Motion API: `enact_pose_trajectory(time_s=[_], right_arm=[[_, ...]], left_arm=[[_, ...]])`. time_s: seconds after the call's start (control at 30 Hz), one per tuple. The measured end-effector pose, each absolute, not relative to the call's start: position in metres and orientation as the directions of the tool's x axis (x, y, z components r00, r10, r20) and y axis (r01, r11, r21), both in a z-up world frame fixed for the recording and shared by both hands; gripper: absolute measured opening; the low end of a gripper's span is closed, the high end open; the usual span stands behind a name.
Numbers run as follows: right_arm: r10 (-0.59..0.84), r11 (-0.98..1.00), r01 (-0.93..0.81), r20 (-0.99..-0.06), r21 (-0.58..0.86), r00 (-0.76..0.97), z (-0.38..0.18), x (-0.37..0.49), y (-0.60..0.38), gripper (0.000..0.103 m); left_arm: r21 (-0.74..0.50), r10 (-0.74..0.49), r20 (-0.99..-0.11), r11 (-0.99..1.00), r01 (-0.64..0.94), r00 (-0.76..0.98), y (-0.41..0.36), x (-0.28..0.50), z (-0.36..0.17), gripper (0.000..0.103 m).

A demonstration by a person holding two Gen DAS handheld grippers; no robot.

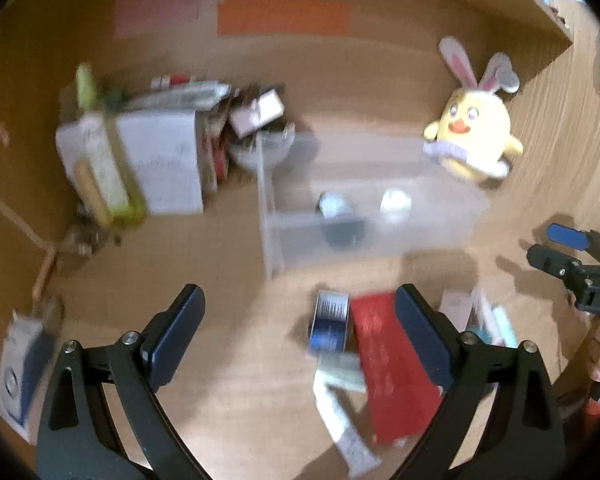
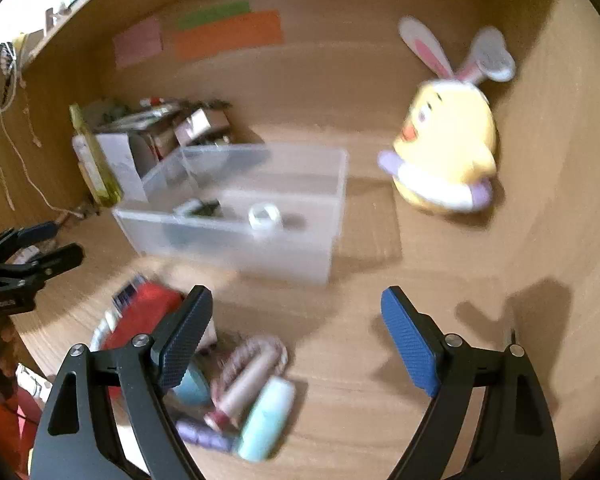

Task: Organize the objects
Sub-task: 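Grasp the white tube with the left gripper while the right grasps the mint-green bottle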

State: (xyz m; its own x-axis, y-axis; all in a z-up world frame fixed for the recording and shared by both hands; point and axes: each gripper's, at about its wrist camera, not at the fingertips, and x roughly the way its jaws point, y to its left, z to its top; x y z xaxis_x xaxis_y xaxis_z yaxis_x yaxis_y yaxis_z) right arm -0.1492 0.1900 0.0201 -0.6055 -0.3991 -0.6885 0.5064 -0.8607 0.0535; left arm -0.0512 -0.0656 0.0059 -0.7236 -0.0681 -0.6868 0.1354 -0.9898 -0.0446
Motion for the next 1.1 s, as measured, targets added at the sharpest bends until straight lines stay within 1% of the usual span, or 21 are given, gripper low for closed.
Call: enact_pose_trajectory(time_s=[0.2,0.33,0.4,0.53,0.57,0.6,0.67,0.73,0.77,0.8,0.83,0.87,0.9,0.93,0.97,1.0,1.1], right_arm=[[-0.373,-0.877,0.473,-0.742,0.085,-0.557,-0.019,-0.138,0.203,0.084],[-0.371,-0.879,0.467,-0.757,0.099,-0.538,-0.033,-0.132,0.209,0.084],[-0.370,-0.877,0.470,-0.765,0.099,-0.528,-0.038,-0.129,0.209,0.084],[-0.368,-0.873,0.479,-0.775,0.096,-0.514,-0.045,-0.127,0.208,0.083],[-0.367,-0.872,0.480,-0.776,0.095,-0.514,-0.047,-0.126,0.208,0.083],[-0.366,-0.871,0.482,-0.776,0.091,-0.514,-0.048,-0.126,0.208,0.083],[-0.358,-0.870,0.488,-0.777,0.076,-0.517,-0.049,-0.125,0.207,0.077],[-0.361,-0.866,0.495,-0.780,0.077,-0.511,-0.051,-0.126,0.206,0.064],[-0.362,-0.864,0.497,-0.781,0.077,-0.509,-0.052,-0.126,0.207,0.062],[-0.355,-0.866,0.496,-0.777,0.065,-0.519,-0.052,-0.126,0.206,0.057],[-0.351,-0.866,0.497,-0.776,0.056,-0.524,-0.052,-0.125,0.206,0.051],[-0.343,-0.866,0.498,-0.773,0.041,-0.533,-0.052,-0.125,0.205,0.047],[-0.336,-0.867,0.497,-0.771,0.030,-0.541,-0.053,-0.124,0.205,0.039],[-0.330,-0.868,0.497,-0.769,0.019,-0.547,-0.053,-0.123,0.205,0.032],[-0.327,-0.867,0.498,-0.767,0.011,-0.552,-0.052,-0.123,0.204,0.028],[-0.324,-0.868,0.497,-0.766,0.007,-0.555,-0.052,-0.123,0.205,0.023],[-0.328,-0.874,0.486,-0.762,0.021,-0.558,-0.052,-0.126,0.209,0.023]], left_arm=[[-0.069,-0.082,-0.747,-0.977,0.200,-0.660,-0.076,-0.028,-0.035,0.096],[-0.091,-0.061,-0.761,-0.975,0.201,-0.645,-0.072,-0.017,-0.047,0.095],[-0.086,-0.057,-0.766,-0.978,0.190,-0.640,-0.067,-0.014,-0.050,0.086],[-0.073,-0.051,-0.785,-0.982,0.175,-0.618,-0.057,-0.012,-0.060,0.077],[-0.073,-0.049,-0.789,-0.982,0.172,-0.612,-0.056,-0.012,-0.063,0.073],[-0.056,-0.066,-0.784,-0.983,0.176,-0.617,-0.055,-0.011,-0.063,0.071],[-0.035,-0.087,-0.781,-0.983,0.182,-0.618,-0.054,-0.009,-0.063,0.066],[-0.029,-0.096,-0.773,-0.982,0.186,-0.627,-0.055,-0.006,-0.063,0.055],[-0.023,-0.102,-0.769,-0.982,0.187,-0.630,-0.056,-0.006,-0.063,0.052],[-0.011,-0.115,-0.764,-0.982,0.191,-0.635,-0.056,-0.006,-0.064,0.043],[-0.002,-0.123,-0.760,-0.981,0.192,-0.638,-0.055,-0.005,-0.064,0.039],[0.001,-0.123,-0.756,-0.982,0.187,-0.643,-0.055,-0.005,-0.064,0.031],[-0.001,-0.122,-0.755,-0.982,0.187,-0.644,-0.056,-0.006,-0.064,0.023],[-0.001,-0.123,-0.754,-0.982,0.188,-0.646,-0.056,-0.006,-0.064,0.019],[0.003,-0.127,-0.752,-0.982,0.189,-0.647,-0.057,-0.007,-0.064,0.016],[0.001,-0.127,-0.752,-0.981,0.192,-0.647,-0.058,-0.007,-0.064,0.016],[-0.013,-0.122,-0.749,-0.980,0.199,-0.651,-0.062,-0.008,-0.062,0.015]])
